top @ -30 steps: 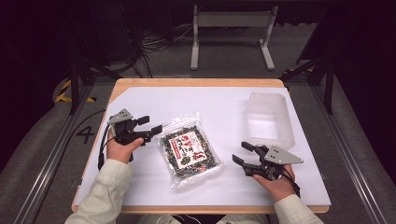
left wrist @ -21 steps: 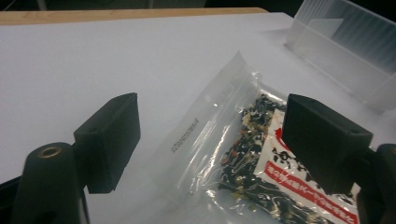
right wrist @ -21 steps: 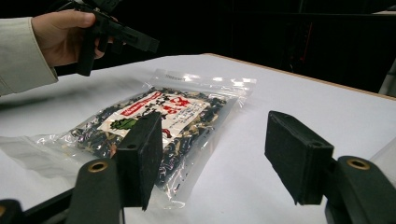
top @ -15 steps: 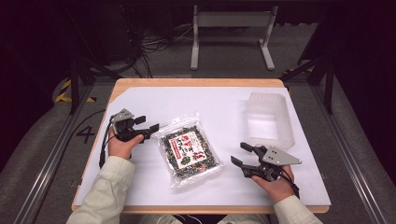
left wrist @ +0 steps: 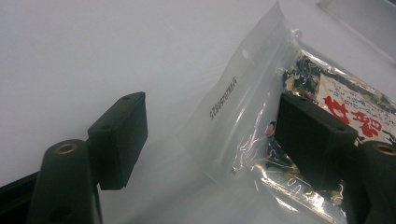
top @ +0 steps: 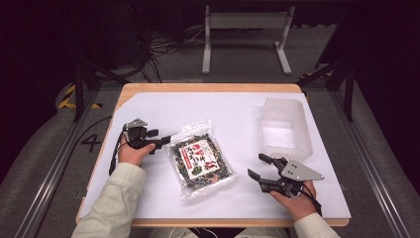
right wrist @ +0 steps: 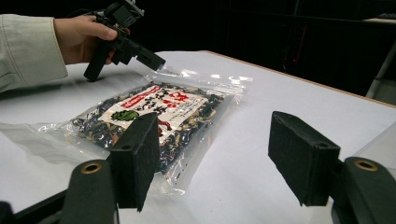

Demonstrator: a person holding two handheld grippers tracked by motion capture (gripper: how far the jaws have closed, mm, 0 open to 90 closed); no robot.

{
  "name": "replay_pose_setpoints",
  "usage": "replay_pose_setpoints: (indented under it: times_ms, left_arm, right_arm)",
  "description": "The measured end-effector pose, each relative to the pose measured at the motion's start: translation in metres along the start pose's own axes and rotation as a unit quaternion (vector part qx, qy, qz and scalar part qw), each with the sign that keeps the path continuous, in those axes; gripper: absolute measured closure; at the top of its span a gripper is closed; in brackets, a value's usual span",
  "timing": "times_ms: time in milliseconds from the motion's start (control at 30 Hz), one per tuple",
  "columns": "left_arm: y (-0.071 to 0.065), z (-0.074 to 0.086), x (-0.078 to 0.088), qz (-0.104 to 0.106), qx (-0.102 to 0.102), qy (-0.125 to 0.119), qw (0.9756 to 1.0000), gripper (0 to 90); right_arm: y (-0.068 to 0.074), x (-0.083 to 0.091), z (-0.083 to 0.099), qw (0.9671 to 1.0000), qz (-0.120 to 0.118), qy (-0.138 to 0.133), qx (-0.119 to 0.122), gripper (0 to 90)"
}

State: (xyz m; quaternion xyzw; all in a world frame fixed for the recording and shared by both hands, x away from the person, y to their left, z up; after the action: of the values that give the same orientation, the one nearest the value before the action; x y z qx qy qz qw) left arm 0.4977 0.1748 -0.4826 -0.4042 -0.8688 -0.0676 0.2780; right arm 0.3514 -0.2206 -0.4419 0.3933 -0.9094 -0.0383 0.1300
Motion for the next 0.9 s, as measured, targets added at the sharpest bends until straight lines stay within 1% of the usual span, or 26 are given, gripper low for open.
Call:
replay_pose_setpoints:
  times_ms: [33, 100, 133, 167, 267, 400, 567, 600, 633, 667, 767, 833, 867, 900]
  left_arm:
    - [-0.001, 0.0, 0.0, 0.003, 0.003, 0.002, 1.0, 27.2]
    - [-0.001, 0.001, 0.0, 0.005, 0.001, 0.007, 1.0, 28.9]
    - [-0.002, 0.001, 0.0, 0.007, 0.004, 0.009, 0.9999, 29.4]
    - [-0.002, 0.002, -0.001, 0.01, 0.001, 0.013, 0.9999, 29.8]
    - [-0.002, 0.003, -0.001, 0.007, -0.002, 0.021, 0.9998, 30.3]
    - [-0.006, 0.005, -0.001, 0.028, 0.005, 0.032, 0.9991, 31.2]
    - [-0.008, 0.006, -0.001, 0.042, -0.005, 0.036, 0.9985, 34.4]
    - [-0.01, 0.006, -0.001, 0.046, -0.003, 0.038, 0.9982, 35.0]
    - [-0.01, 0.006, -0.001, 0.043, -0.007, 0.04, 0.9983, 35.4]
    - [-0.01, 0.006, -0.001, 0.042, -0.007, 0.039, 0.9983, 35.6]
    - [-0.01, 0.006, -0.001, 0.049, -0.008, 0.036, 0.9981, 38.1]
    - [-0.011, 0.007, -0.001, 0.051, -0.011, 0.039, 0.9979, 40.2]
    - [-0.012, 0.006, -0.001, 0.051, -0.012, 0.039, 0.9979, 42.5]
    - [-0.012, 0.006, -0.002, 0.05, -0.017, 0.041, 0.9977, 44.4]
  right_arm:
    - [0.0, 0.0, 0.0, 1.0, 0.0, 0.0, -0.001, 33.8]
    - [0.0, 0.0, 0.0, 1.0, 0.0, 0.001, 0.0, 33.7]
    - [0.0, 0.0, 0.0, 1.0, 0.0, 0.002, 0.0, 33.6]
    - [0.0, -0.001, 0.0, 1.0, 0.0, 0.003, 0.001, 33.6]
    - [0.001, -0.001, 0.0, 1.0, -0.002, 0.002, 0.001, 33.3]
    - [0.002, -0.002, 0.0, 1.0, -0.005, 0.002, 0.001, 32.3]
    - [0.002, -0.003, 0.0, 1.0, -0.006, 0.004, 0.002, 31.5]
    - [0.002, -0.003, 0.0, 1.0, -0.006, 0.004, 0.002, 31.4]
    - [0.002, -0.003, 0.0, 1.0, -0.006, 0.004, 0.002, 31.3]
    - [0.002, -0.003, 0.0, 1.0, -0.007, 0.005, 0.002, 31.1]
    - [0.002, -0.003, 0.0, 1.0, -0.006, 0.004, 0.003, 31.1]
    - [0.002, -0.004, 0.001, 1.0, -0.007, 0.004, 0.004, 31.0]
    - [0.003, -0.004, 0.001, 1.0, -0.007, 0.004, 0.004, 31.0]
    - [0.003, -0.003, 0.0, 1.0, -0.008, 0.003, 0.005, 31.0]
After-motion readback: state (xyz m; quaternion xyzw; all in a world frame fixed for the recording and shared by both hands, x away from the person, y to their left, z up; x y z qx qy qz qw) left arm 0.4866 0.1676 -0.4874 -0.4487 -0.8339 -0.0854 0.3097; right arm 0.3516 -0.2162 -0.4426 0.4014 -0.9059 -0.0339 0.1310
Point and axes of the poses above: each handheld gripper's, and its own axes: x roughly backward along the jaws, z roughly out of its underside, y roughly to its left, the point moved 5 cm from there along -x, roughly forward along the jaws, and after that the axes turned 14 degrees about -x, right-handed, at the moved point
